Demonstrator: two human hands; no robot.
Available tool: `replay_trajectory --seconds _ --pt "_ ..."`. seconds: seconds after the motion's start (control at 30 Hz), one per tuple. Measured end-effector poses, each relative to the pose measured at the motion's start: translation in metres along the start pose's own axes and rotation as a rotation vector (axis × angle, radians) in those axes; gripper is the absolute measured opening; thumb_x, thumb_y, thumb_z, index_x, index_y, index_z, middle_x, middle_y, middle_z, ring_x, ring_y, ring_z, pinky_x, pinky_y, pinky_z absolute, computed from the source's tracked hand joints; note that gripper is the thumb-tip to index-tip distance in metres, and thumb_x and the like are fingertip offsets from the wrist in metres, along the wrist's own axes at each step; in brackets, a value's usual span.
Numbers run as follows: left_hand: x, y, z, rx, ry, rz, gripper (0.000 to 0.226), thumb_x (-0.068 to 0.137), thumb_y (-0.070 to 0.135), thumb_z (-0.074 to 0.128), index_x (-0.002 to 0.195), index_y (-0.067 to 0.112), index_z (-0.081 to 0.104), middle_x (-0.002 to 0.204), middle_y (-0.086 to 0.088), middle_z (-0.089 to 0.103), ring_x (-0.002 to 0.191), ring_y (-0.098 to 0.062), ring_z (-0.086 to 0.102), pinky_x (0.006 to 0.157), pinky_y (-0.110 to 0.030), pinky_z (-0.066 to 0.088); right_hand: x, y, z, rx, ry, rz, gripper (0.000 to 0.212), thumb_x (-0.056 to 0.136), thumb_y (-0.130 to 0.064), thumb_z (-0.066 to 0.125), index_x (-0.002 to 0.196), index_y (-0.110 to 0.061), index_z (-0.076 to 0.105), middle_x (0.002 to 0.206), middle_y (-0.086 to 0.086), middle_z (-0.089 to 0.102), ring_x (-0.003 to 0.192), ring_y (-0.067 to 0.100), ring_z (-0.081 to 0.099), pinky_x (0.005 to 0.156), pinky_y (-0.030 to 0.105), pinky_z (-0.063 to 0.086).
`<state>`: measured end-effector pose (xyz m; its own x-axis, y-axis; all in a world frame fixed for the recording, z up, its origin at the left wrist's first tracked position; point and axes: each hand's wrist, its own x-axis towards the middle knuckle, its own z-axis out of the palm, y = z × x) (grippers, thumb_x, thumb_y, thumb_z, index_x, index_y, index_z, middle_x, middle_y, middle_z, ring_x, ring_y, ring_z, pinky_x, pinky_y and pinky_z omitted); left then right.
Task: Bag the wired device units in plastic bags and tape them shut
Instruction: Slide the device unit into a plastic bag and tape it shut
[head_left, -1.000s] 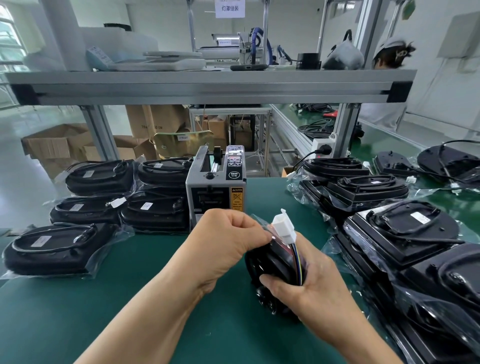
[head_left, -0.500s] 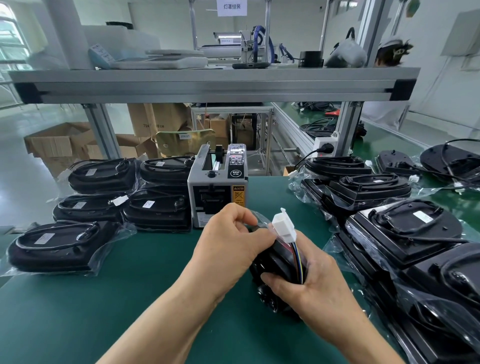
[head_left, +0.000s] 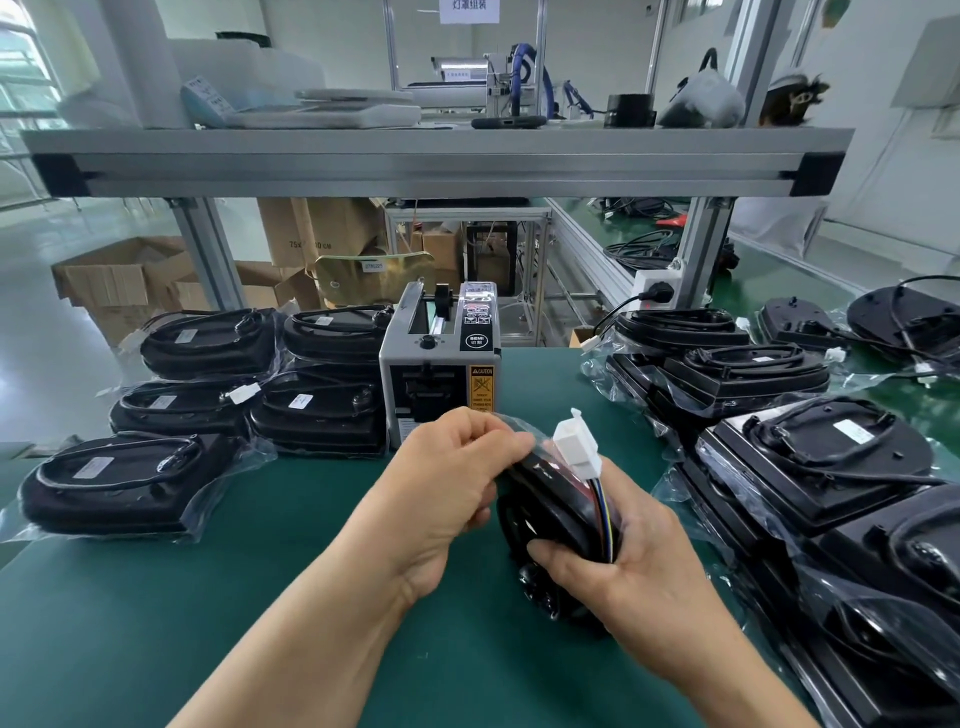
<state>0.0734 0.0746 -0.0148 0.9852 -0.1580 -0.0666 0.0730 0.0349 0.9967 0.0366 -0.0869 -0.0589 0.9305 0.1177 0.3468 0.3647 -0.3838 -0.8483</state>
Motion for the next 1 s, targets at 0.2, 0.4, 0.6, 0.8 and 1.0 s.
replay_trajectory --seconds 0.2,0.4,0.6,0.8,1.0 --pt "0.004 -0.009 0.008 0.156 0.109 0.172 0.035 0.058 0.039 0.079 0.080 0.019 0.060 0.053 0.010 0.038 0.044 -0.006 0.031 0.044 -0.017 0.029 0.000 0.000 -0.001 -0.011 0.004 -0.006 0.050 0.067 -0.022 0.074 0.108 -0.047 0.061 0.085 -0.022 0.069 0.079 -0.001 0.064 0.066 0.005 0.043" --pt "0.003 -0.014 0.002 0.027 0.063 0.111 0.017 0.084 0.013 0.075 0.080 0.020 0.060 0.067 0.000 0.049 0.046 -0.002 0.040 0.051 -0.019 0.035 0.000 0.002 0.000 -0.008 0.012 -0.011 0.048 0.066 -0.023 0.074 0.106 -0.047 0.062 0.081 -0.020 0.068 0.073 -0.001 0.062 0.062 0.006 0.043" --pt "0.000 -0.019 0.003 -0.046 0.061 0.138 0.012 0.090 0.008 0.068 0.085 0.016 0.060 0.062 0.003 0.047 0.046 -0.003 0.039 0.049 -0.016 0.036 0.000 0.004 0.002 0.047 0.004 0.013 0.048 0.068 -0.023 0.075 0.106 -0.050 0.061 0.079 -0.013 0.070 0.068 0.006 0.067 0.055 0.019 0.053" --pt "-0.005 -0.025 0.006 -0.101 0.152 0.068 0.021 0.085 0.022 0.075 0.089 0.012 0.057 0.057 0.013 0.056 0.048 -0.001 0.050 0.053 -0.019 0.044 -0.001 0.004 0.006 0.020 0.057 -0.089 0.046 0.067 -0.014 0.074 0.092 -0.050 0.061 0.067 -0.019 0.064 0.057 -0.002 0.056 0.054 0.006 0.042" --pt "-0.012 -0.021 -0.002 -0.211 0.085 -0.109 0.050 0.081 0.043 0.072 0.114 0.006 0.065 0.099 -0.008 0.076 0.080 -0.016 0.070 0.064 -0.033 0.058 0.007 0.011 0.034 0.012 0.201 -0.132 0.069 0.070 -0.017 0.076 0.136 -0.025 0.058 0.119 -0.032 0.064 0.108 -0.012 0.060 0.086 0.001 0.041"
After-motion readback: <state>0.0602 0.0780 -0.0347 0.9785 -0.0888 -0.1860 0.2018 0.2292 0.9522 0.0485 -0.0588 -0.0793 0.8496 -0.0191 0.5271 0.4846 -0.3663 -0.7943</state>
